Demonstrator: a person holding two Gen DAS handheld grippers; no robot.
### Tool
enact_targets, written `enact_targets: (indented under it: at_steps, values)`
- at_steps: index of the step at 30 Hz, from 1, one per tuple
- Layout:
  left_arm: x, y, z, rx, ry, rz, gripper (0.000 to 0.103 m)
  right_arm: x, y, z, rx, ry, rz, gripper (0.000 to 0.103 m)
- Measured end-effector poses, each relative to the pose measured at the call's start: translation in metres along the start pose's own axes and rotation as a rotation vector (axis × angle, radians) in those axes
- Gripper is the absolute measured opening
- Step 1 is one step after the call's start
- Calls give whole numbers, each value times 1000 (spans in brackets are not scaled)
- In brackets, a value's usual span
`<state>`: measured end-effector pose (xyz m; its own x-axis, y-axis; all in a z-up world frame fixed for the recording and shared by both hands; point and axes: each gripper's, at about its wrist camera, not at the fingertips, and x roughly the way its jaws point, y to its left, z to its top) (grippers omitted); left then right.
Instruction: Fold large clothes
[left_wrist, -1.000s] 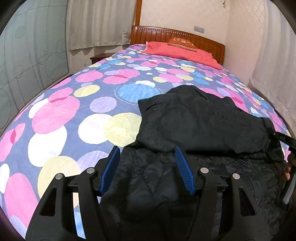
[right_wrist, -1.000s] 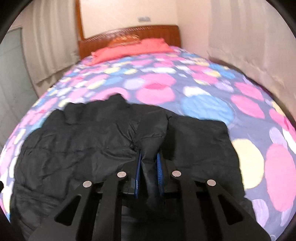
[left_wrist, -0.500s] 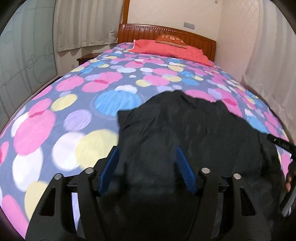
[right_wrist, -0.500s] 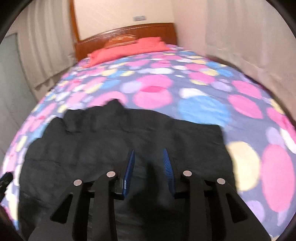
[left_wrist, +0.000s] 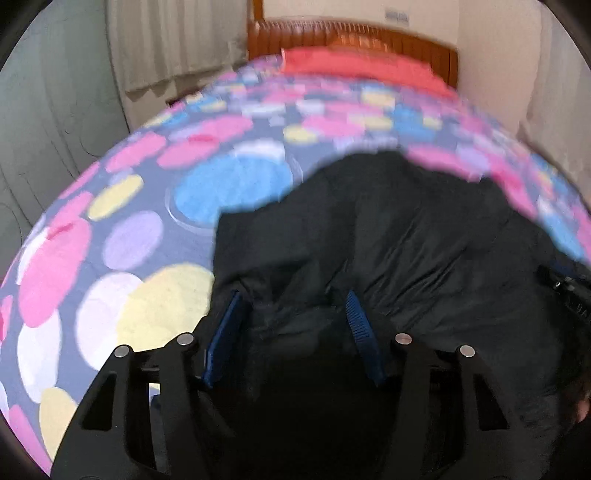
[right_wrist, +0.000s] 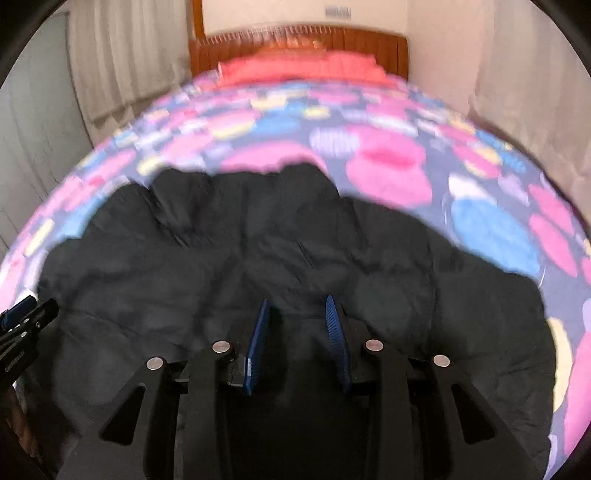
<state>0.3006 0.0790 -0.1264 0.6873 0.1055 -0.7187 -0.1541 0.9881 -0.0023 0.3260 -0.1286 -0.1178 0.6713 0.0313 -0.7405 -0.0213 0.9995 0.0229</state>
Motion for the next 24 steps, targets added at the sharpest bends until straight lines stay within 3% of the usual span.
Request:
enact_targets:
  at_steps: [2,4,7,8,9,14,17,19,21,24]
  values:
    - [-16,-4,8,-17,-68,-28,60,-5,10,5,-7,-26,32,33]
    - [-15,-15,14,-2,-82,-82,69,2,26,8,-19,-15,89,38]
    - [15,-38,12,38,7,-138,69,30,41,4,-50,45,83,43]
    - [38,-48,6,75,100,-130,69,42,44,0,-61,74,65,43]
    - [49,-54,1,105,121,-96,69,45,45,-1,-68,75,61,43]
    - [19,-38,-1,55,73,-137,69,2,20,-5,-19,19,86,43]
    - [-5,-20,-12,23,22,-143,69,-27,-7,-23,-18,-37,-9,44]
    - [-1,-14,-20,28,30,-117,69,-27,-29,-39,27,-9,-93,45]
    - [26,-20,-27,65,115,-99,70,-7,-40,-51,66,64,-52,45]
    - [27,-31,-26,117,106,-48,69,-5,-42,-51,74,66,-31,46]
